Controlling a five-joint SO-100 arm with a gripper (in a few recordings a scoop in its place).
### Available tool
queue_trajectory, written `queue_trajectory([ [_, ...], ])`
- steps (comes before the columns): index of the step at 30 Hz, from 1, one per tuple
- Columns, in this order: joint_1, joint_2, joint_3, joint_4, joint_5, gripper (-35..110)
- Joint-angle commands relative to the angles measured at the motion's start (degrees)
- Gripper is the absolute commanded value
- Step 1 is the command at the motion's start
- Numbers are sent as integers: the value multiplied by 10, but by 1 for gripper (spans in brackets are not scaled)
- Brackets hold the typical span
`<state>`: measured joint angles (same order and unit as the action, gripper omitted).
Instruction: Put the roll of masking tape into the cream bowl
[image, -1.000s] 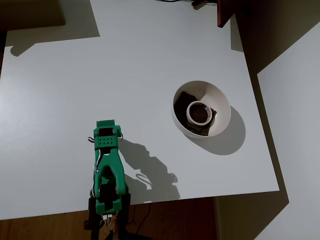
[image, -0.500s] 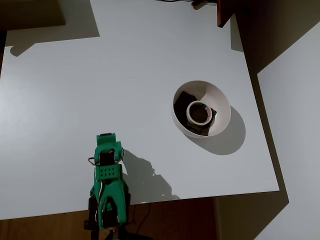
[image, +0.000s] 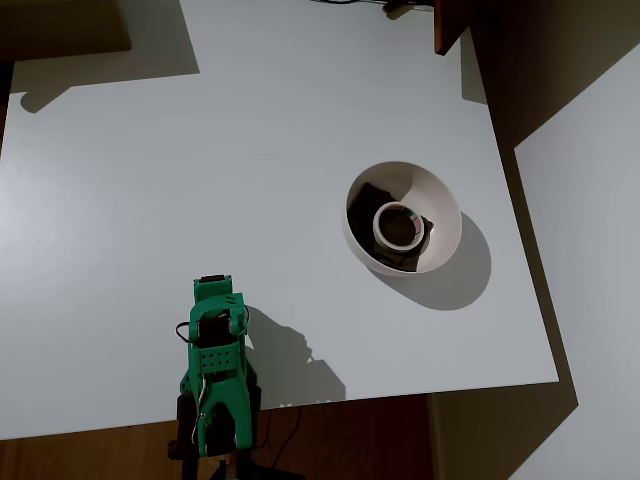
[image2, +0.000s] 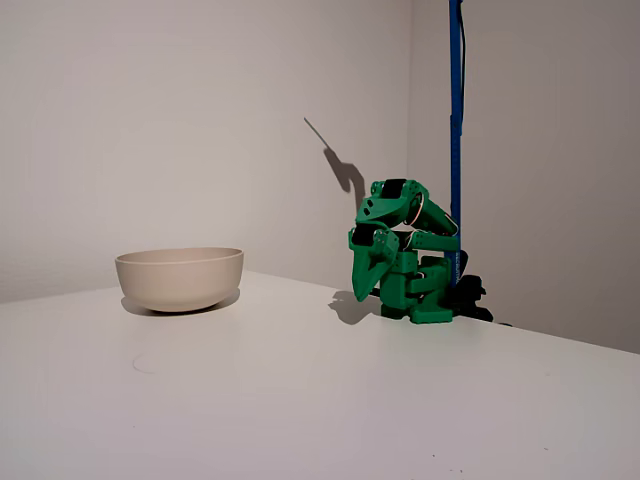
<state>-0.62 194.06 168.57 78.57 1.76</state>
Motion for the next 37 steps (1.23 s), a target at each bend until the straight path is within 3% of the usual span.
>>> queue_trajectory([
  [1, -6, 2, -16, 9, -1, -8],
  [8, -7, 2, -16, 9, 0, -8],
  [11, -6, 2, -16, 9, 0, 0],
  [37, -6, 2, -16, 9, 0, -8],
])
